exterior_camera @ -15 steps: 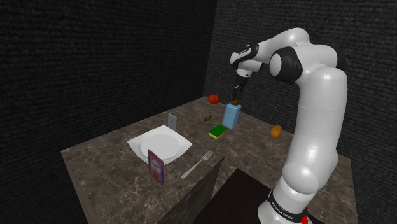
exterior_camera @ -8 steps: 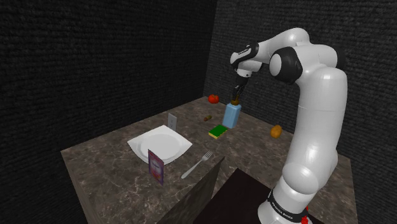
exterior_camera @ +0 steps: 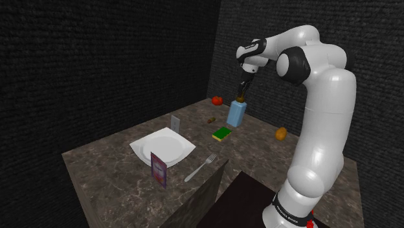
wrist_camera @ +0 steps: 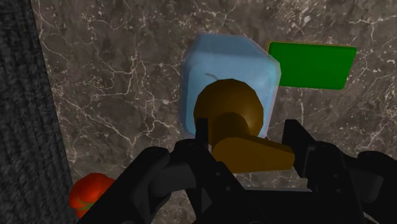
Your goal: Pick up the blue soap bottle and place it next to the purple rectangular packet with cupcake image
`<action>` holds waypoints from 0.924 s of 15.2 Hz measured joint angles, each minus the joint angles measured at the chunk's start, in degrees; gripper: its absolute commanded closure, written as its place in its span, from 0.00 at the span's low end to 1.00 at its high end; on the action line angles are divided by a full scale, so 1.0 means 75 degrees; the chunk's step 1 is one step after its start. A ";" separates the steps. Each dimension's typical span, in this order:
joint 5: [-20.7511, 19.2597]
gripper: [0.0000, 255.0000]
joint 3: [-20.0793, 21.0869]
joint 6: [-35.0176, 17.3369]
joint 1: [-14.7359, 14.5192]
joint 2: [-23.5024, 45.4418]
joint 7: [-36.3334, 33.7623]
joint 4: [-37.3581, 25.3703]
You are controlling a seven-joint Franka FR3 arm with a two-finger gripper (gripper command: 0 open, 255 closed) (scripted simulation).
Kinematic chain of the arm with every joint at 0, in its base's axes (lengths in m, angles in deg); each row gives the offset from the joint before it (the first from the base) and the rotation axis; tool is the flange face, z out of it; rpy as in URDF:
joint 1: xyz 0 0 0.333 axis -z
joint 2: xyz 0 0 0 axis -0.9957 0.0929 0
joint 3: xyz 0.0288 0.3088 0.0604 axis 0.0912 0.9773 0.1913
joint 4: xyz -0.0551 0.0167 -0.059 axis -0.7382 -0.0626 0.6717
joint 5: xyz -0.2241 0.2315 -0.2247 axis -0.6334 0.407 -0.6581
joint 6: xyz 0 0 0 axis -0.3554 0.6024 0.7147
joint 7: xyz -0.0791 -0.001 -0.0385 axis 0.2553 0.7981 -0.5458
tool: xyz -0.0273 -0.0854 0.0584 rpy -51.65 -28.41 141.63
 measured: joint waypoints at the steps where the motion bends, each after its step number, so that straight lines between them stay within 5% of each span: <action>1: -0.0025 1.00 -0.0005 0.0086 -0.0010 -0.0032 -0.0027 -0.0060; 14: -0.0096 1.00 -0.0057 0.1403 0.0087 -0.0057 -0.0172 -0.1372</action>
